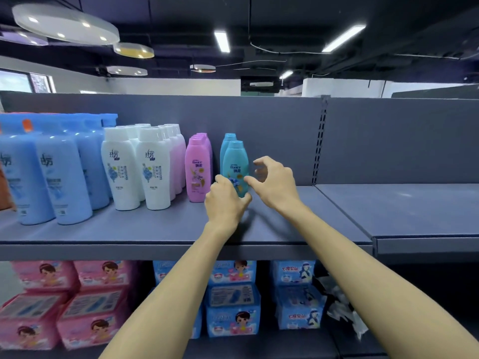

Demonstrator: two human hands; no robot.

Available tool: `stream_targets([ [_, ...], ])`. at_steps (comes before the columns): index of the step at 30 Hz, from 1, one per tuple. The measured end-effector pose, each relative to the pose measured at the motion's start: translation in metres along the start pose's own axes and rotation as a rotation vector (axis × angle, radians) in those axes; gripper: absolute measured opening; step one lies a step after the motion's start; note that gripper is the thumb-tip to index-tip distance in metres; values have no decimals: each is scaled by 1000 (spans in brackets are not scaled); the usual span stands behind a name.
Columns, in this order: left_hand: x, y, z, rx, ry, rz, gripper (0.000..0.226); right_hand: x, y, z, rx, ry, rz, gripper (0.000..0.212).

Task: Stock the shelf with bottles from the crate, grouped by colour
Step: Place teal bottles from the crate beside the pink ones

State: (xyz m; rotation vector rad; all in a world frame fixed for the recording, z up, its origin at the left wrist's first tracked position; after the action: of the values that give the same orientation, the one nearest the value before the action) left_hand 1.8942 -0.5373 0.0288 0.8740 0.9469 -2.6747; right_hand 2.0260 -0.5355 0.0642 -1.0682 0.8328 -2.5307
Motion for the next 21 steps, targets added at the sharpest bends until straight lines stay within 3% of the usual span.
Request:
stream_targets([
  [21, 6, -54, -39, 44, 15, 90, 58, -30, -21, -3, 96, 16, -6, 42],
])
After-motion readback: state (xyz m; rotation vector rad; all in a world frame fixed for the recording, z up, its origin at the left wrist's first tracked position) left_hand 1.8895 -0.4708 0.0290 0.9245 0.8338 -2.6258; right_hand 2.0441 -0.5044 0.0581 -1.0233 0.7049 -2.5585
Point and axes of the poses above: each hand's wrist, its own y-axis away from the middle knuckle, its own z-axis out of the back of the hand, x = y × z, the point moved 5 cm from there along -y, towards the middle knuckle, and after that the axes turned 2 degrees about z, right-handed, at the moved point
